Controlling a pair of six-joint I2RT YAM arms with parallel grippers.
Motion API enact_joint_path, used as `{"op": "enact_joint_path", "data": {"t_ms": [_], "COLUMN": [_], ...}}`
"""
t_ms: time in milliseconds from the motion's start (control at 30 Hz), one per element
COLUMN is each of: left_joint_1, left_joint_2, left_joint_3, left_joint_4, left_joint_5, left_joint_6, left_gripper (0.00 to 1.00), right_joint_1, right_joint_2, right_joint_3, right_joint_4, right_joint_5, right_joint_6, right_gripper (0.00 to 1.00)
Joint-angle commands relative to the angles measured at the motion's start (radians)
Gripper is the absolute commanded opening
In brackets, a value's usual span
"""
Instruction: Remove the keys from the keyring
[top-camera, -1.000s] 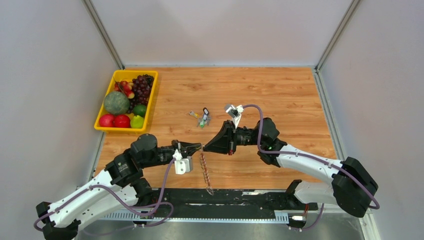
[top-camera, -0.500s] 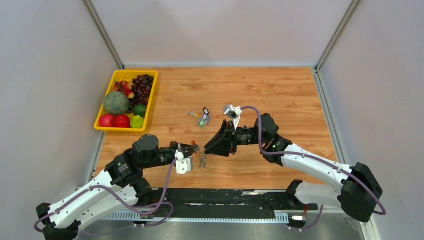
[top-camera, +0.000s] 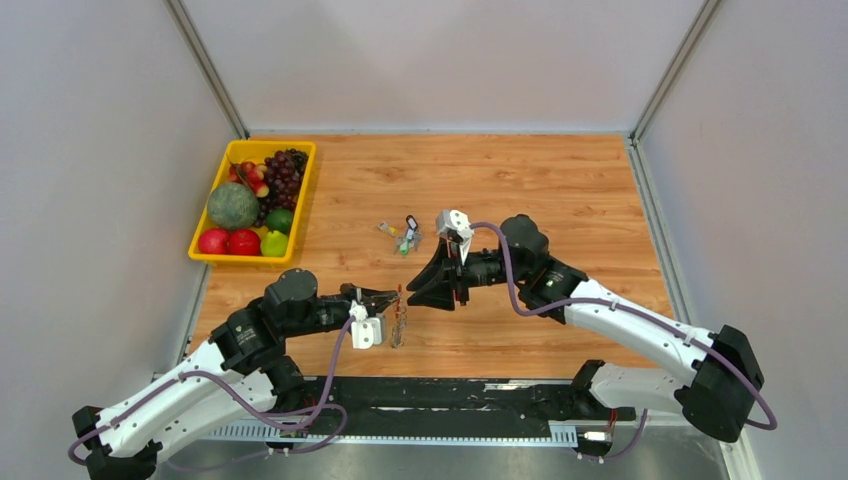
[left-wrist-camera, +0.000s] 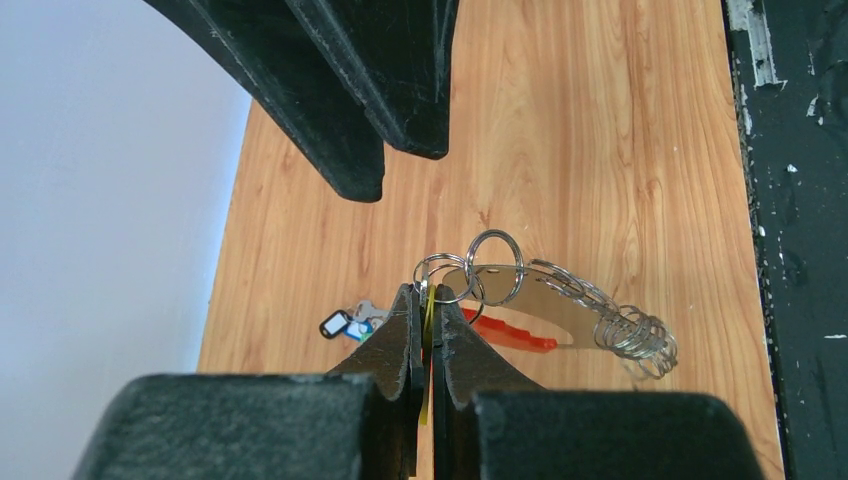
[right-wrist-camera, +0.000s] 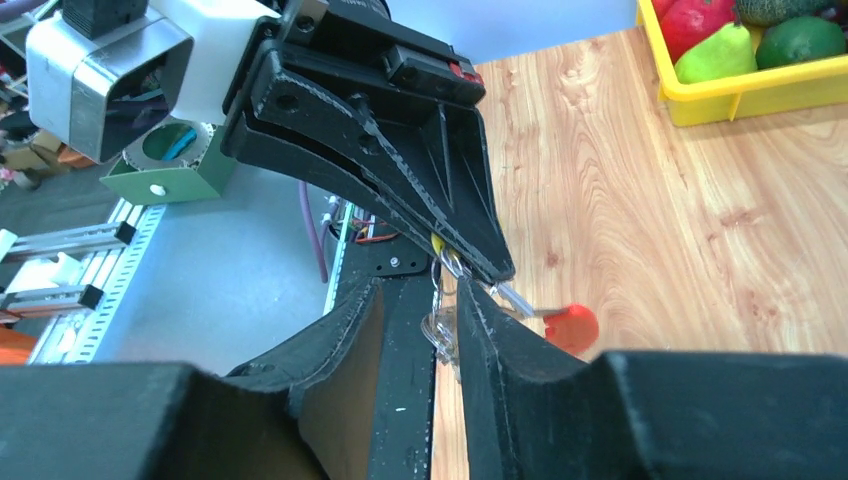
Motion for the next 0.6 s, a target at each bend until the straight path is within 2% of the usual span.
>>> {"op": "enact_joint_path", "data": {"t_ms": [0, 567], "left_joint_1": [0.003, 0.003], "left_joint_2": [-0.008, -0.01], "left_joint_3": [0.002, 0.004], "left_joint_4": [0.022, 0.02], "left_joint_5": [0.019, 0.017], "left_joint_6": [0.014, 0.014], "left_gripper": [0.0, 0.0], "right_joint_1": [0.031, 0.121], "right_joint_2": [0.021, 0.074], "right_joint_3": [0.085, 0.139], "right_joint_4": [-0.082, -0.242], "right_joint_5": [0.003, 0.181], "right_joint_6": [-0.106, -0.15], "right_gripper": [0.35, 0.31]}}
